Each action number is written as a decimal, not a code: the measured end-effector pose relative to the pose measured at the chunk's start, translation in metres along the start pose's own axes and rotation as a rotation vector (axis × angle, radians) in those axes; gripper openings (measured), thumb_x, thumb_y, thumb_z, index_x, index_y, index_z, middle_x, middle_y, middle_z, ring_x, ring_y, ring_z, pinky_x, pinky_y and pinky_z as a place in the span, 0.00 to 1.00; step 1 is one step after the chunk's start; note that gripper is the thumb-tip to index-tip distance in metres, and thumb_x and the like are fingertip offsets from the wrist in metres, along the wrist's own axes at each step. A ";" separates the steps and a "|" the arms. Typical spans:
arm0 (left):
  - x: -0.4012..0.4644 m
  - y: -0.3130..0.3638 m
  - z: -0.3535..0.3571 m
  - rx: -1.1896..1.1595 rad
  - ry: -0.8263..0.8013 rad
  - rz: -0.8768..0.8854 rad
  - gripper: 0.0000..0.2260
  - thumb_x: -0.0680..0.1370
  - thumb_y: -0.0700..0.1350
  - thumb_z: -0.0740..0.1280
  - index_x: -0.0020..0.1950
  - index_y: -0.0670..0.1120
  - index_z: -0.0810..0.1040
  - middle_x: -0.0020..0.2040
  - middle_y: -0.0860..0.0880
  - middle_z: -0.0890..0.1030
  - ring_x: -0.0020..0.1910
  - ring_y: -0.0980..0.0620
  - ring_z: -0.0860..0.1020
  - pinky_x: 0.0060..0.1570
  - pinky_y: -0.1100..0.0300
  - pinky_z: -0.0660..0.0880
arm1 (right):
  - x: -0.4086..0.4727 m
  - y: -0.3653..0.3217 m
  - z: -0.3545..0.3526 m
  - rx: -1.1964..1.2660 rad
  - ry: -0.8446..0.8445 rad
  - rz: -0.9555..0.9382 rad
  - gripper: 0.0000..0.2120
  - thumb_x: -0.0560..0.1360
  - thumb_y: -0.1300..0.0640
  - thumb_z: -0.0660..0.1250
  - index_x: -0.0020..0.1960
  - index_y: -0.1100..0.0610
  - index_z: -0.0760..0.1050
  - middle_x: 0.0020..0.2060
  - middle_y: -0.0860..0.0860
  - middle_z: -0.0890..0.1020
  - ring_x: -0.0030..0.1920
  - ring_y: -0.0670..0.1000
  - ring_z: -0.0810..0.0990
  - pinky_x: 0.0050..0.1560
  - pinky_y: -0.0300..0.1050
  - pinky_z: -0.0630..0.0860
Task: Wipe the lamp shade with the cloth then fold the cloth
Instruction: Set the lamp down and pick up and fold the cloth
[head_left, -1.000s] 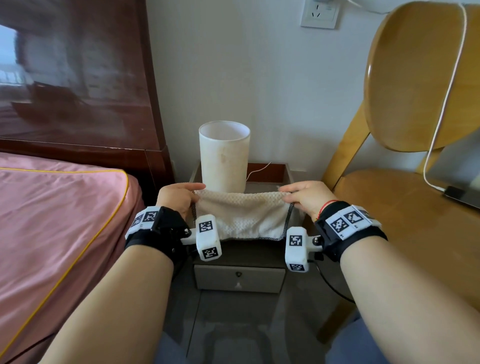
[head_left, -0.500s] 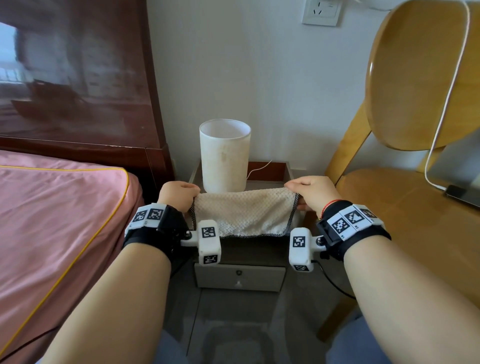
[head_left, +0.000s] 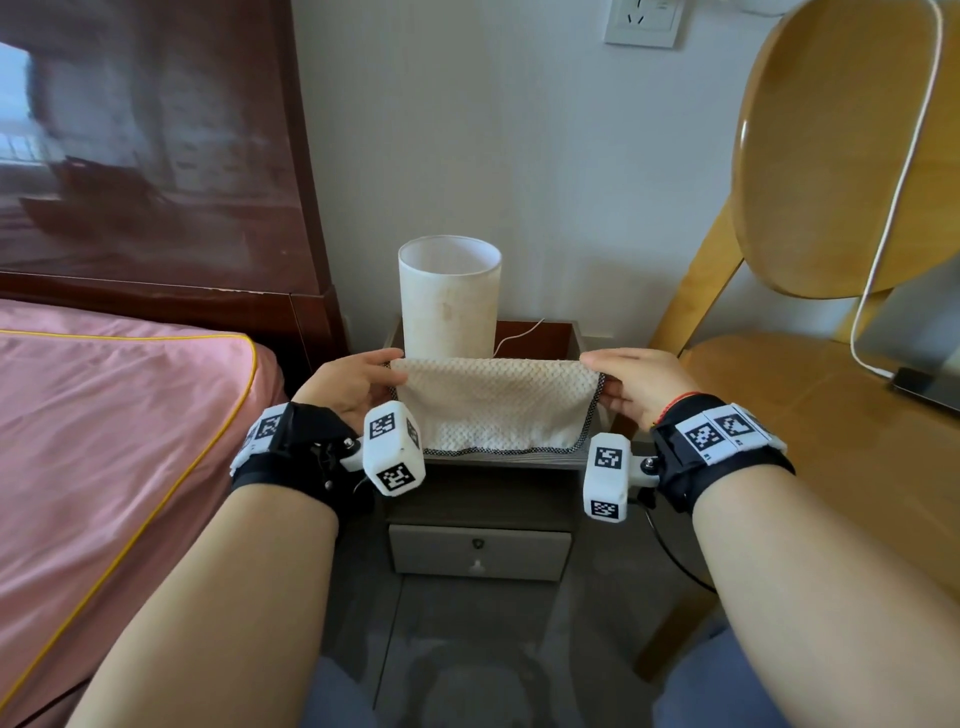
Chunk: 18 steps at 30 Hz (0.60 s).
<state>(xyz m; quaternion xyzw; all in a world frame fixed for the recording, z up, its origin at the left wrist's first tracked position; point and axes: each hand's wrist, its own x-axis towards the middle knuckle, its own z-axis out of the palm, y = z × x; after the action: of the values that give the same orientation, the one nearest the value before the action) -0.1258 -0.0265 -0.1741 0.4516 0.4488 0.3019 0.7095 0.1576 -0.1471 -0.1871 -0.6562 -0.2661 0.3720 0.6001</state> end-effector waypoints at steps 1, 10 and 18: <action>0.002 -0.002 0.000 0.012 0.045 0.023 0.20 0.77 0.29 0.62 0.68 0.39 0.72 0.47 0.43 0.79 0.41 0.48 0.79 0.27 0.62 0.79 | 0.002 0.001 0.000 -0.040 -0.018 -0.011 0.07 0.68 0.63 0.75 0.45 0.56 0.83 0.45 0.56 0.85 0.46 0.53 0.84 0.44 0.44 0.80; 0.018 -0.021 -0.005 0.692 0.396 0.323 0.14 0.69 0.36 0.74 0.53 0.46 0.84 0.43 0.48 0.82 0.35 0.53 0.78 0.34 0.62 0.75 | -0.001 0.005 0.002 -0.715 -0.032 -0.311 0.14 0.68 0.58 0.76 0.53 0.55 0.83 0.47 0.48 0.83 0.50 0.48 0.80 0.56 0.45 0.76; 0.016 -0.022 -0.004 0.769 0.438 0.454 0.03 0.72 0.44 0.71 0.43 0.45 0.82 0.33 0.50 0.77 0.34 0.48 0.76 0.39 0.53 0.77 | -0.006 0.002 0.003 -0.772 0.036 -0.418 0.07 0.74 0.52 0.69 0.42 0.54 0.82 0.35 0.47 0.81 0.39 0.47 0.76 0.40 0.42 0.70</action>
<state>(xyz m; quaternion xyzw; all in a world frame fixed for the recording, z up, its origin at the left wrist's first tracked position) -0.1220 -0.0201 -0.2005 0.6929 0.5566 0.3492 0.2969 0.1514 -0.1508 -0.1883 -0.7708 -0.5021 0.1041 0.3779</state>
